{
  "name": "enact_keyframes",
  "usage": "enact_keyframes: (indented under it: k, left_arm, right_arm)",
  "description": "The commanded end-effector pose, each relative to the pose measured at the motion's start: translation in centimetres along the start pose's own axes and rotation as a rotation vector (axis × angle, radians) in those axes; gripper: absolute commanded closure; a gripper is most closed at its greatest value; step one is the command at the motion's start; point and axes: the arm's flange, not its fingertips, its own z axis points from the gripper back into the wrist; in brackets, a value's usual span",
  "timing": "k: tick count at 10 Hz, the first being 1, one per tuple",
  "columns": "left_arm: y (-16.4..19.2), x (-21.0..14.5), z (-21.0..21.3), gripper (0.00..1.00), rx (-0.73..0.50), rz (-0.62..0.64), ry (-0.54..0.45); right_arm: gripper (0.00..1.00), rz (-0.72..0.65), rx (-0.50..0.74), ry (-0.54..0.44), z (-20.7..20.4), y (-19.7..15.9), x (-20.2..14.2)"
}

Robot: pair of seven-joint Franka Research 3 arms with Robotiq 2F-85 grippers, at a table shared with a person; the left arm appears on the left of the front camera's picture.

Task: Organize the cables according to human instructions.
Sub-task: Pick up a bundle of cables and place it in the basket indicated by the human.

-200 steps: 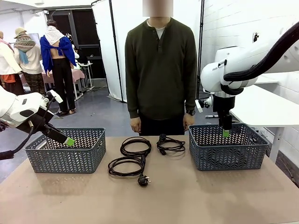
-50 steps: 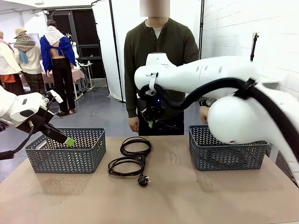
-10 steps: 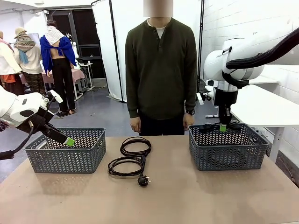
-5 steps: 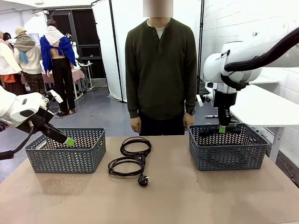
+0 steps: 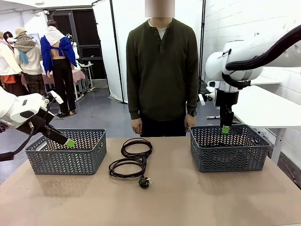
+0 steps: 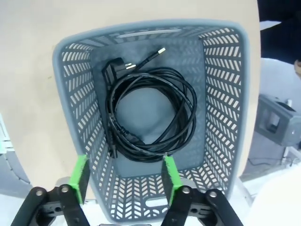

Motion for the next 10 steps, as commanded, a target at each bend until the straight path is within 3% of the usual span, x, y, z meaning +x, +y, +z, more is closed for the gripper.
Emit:
enact_keyframes:
  k: [1, 3, 5, 6, 10]
  left_arm:
    - [0.15, -0.07, -0.06, 0.0, -0.007, 0.018, -0.003]
    - [0.15, -0.07, -0.06, 0.0, -0.007, 0.018, -0.003]
    - [0.15, -0.07, -0.06, 0.0, -0.007, 0.018, -0.003]
    - [0.15, -0.07, -0.06, 0.0, -0.007, 0.018, -0.003]
    - [0.15, -0.07, -0.06, 0.0, -0.007, 0.018, -0.003]
  right_arm:
    - [0.0, -0.021, 0.025, 0.01, 0.68, -0.48, 0.28]
    - [0.0, -0.021, 0.042, 0.017, 0.78, -0.47, 0.33]
    - [0.0, -0.085, -0.008, 0.118, -0.19, -0.71, 0.95]
    - [0.0, -0.013, 0.022, 0.009, 0.66, 0.13, 0.13]
    - [0.0, -0.013, 0.022, 0.009, 0.66, 0.13, 0.13]
